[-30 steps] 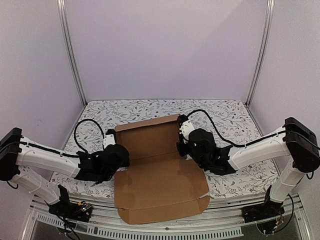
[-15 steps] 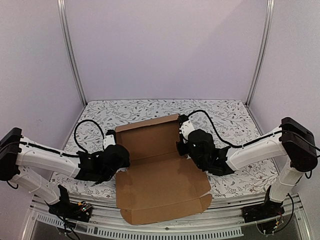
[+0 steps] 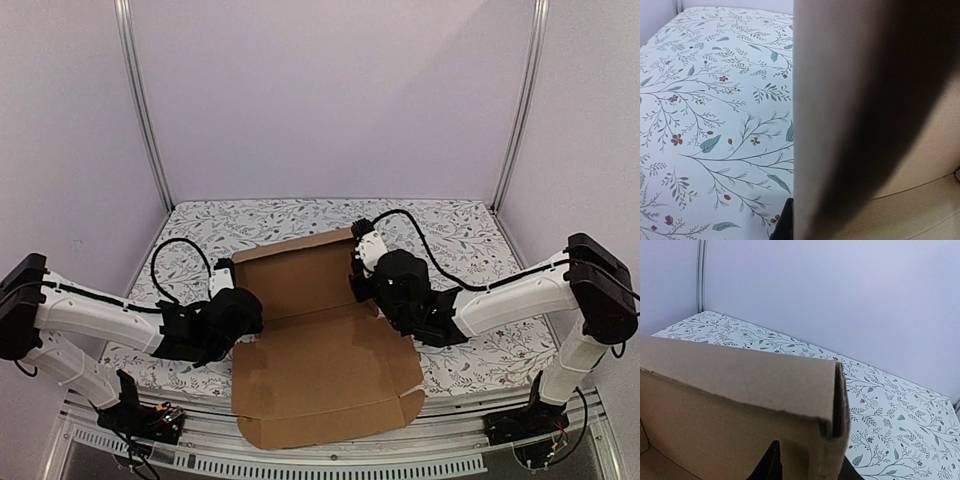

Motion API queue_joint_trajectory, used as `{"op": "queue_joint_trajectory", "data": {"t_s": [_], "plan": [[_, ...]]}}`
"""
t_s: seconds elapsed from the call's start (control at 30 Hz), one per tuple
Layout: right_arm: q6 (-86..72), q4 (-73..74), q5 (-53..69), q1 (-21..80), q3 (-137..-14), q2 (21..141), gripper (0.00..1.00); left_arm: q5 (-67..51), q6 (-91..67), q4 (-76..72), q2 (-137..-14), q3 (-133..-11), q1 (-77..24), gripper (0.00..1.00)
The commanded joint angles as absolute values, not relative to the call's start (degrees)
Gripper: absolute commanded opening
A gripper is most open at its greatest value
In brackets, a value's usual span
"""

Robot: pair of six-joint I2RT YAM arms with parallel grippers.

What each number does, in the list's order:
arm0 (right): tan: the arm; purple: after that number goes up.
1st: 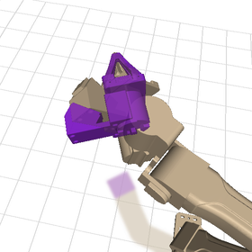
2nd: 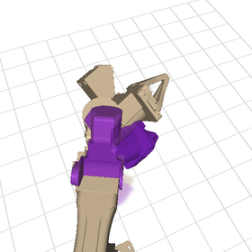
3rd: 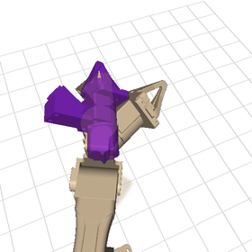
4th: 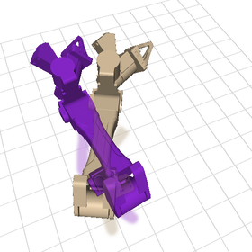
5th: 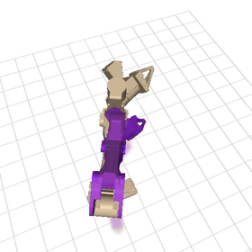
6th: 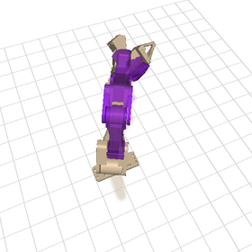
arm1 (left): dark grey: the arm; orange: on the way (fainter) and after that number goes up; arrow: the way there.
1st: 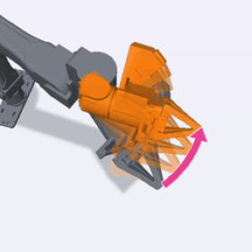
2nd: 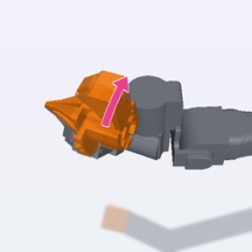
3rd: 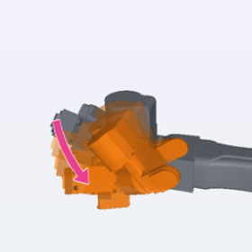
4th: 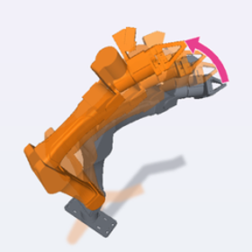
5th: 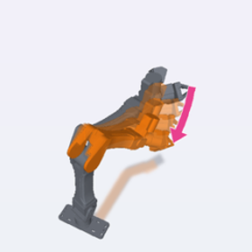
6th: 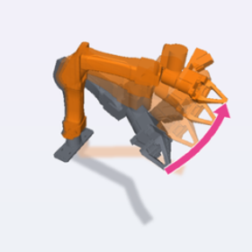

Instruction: Fold the paper box

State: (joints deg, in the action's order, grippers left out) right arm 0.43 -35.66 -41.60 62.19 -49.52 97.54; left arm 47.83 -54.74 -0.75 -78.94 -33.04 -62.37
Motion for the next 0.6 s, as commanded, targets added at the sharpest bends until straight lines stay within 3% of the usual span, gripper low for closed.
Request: {"op": "queue_joint_trajectory", "data": {"t_s": [0.0, 0.23, 0.3, 0.4, 0.57], "plan": [[3.0, -37.7, -40.6, 62.8, -51.9, 94.6, 0.29, 47.0, -54.4, -1.1, -79.9, -34.7, -64.2, 0.0], [5.0, -38.1, -41.4, 62.8, -52.8, 93.8, 0.31, 47.0, -54.5, -1.0, -79.7, -34.7, -64.2, 0.0], [5.2, -38.1, -41.3, 62.8, -53.0, 93.8, 0.24, 47.0, -54.6, -1.0, -79.7, -34.7, -64.2, 0.0], [5.2, -38.1, -41.2, 62.8, -53.2, 94.0, 0.02, 47.0, -54.6, -1.0, -79.5, -34.6, -64.2, 0.0], [5.2, -38.1, -41.2, 62.8, -53.1, 94.1, 0.0, 47.1, -54.7, -0.5, -78.8, -34.5, -64.2, 0.0]]}}
